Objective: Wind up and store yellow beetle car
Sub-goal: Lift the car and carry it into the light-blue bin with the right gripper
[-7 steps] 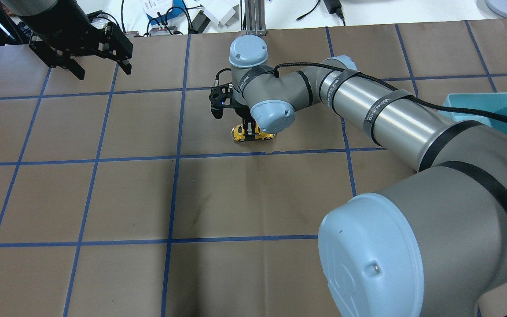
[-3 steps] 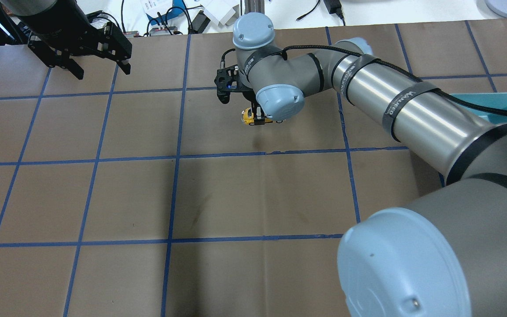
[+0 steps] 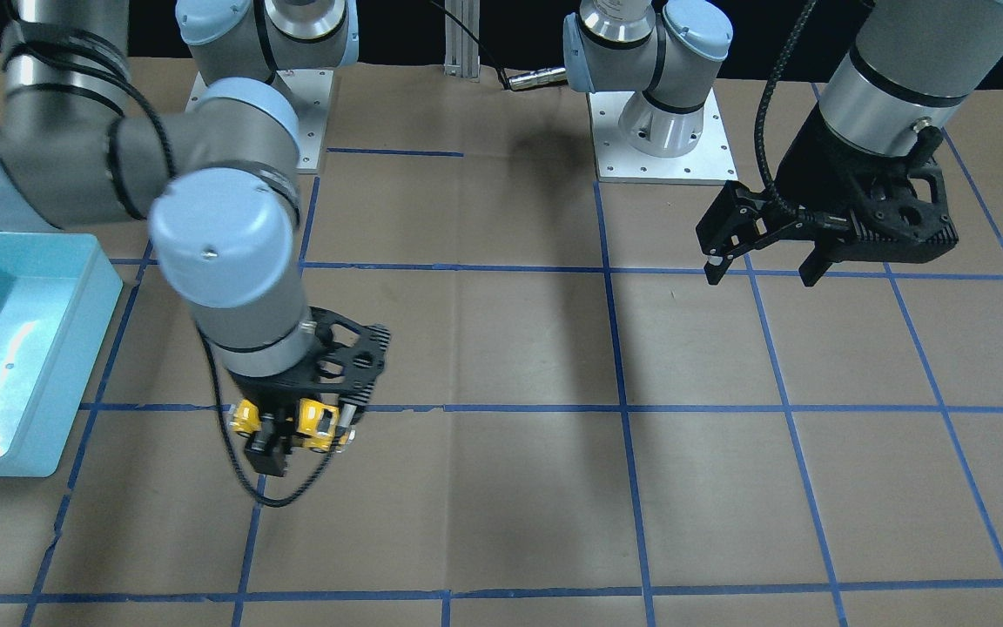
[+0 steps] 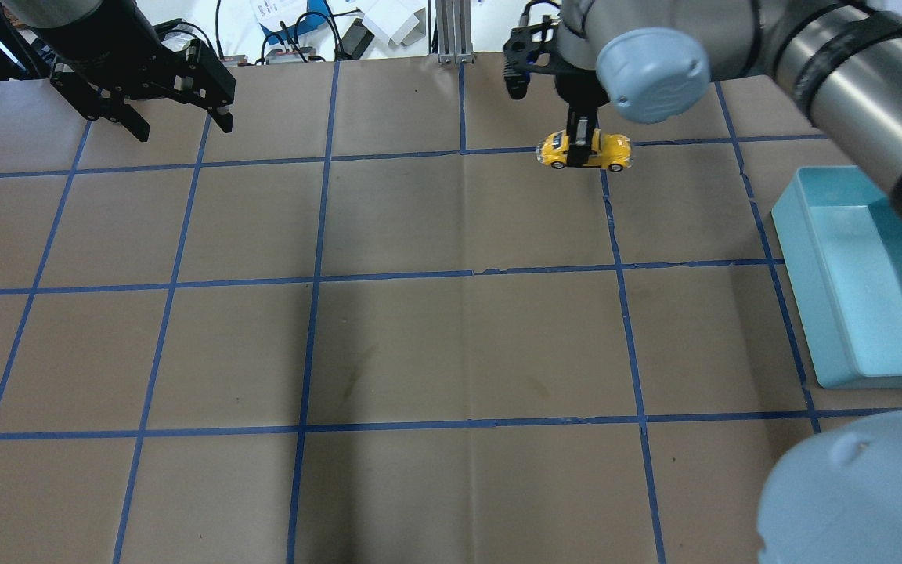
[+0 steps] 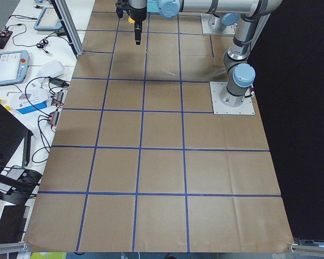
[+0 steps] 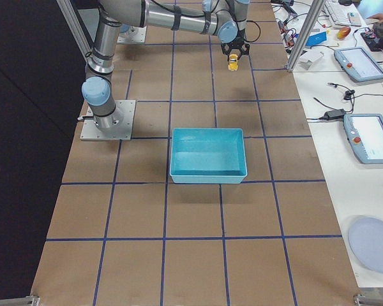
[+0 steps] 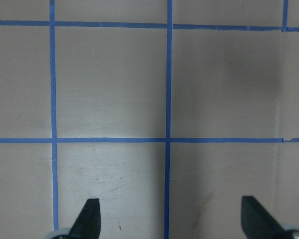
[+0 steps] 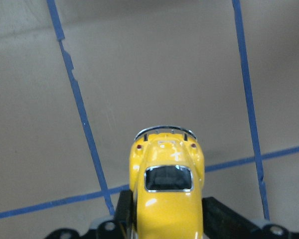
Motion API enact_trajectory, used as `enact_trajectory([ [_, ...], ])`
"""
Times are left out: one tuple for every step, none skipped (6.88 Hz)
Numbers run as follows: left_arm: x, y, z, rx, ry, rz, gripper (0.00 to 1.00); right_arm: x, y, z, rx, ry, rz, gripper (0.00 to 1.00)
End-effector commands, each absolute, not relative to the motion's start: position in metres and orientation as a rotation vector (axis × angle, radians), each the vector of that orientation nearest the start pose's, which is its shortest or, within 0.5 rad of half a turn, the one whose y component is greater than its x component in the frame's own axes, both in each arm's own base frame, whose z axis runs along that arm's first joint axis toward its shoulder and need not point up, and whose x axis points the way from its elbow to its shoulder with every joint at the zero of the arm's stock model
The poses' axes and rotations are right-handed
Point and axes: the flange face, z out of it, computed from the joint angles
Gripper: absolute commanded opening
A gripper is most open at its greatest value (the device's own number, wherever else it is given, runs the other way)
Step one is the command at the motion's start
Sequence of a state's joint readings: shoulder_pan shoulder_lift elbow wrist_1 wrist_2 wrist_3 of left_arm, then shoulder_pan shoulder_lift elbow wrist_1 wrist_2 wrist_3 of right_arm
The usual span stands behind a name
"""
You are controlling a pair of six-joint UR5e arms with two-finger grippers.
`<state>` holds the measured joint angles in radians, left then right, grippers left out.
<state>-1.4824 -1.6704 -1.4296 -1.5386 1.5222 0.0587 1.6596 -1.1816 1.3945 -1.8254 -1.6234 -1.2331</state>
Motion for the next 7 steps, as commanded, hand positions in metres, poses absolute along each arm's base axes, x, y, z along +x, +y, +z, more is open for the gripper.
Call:
enact_trajectory([
  [-0.09,-0.551,0.51,-0.044,3.182,-0.123,1.0,0.066,-0.637,0.41,-1.727,2.74,0.034,0.2],
  [-0.09,-0.551,0.51,-0.046,3.182,-0.123,1.0,0.01,-0.638,0.405,-1.514,2.858,0.049,0.2],
  [-0.09,-0.551,0.51,-0.046,3.182,-0.123,1.0,-0.038,-0.634,0.393,-1.255,2.966,0.073,0.18],
  [-0.089,-0.551,0.51,-0.046,3.184,-0.123,1.0,-0.09,-0.626,0.386,-1.004,3.058,0.076,0.15],
  [-0.09,-0.551,0.51,-0.043,3.184,-0.123,1.0,-0.146,-0.614,0.378,-0.774,3.123,0.083,0.14],
  [-0.089,-0.551,0.51,-0.046,3.185,-0.123,1.0,-0.216,-0.59,0.376,-0.433,3.212,0.084,0.14],
  [-0.089,-0.551,0.51,-0.046,3.185,-0.123,1.0,-0.257,-0.56,0.368,-0.295,3.221,0.104,0.12],
])
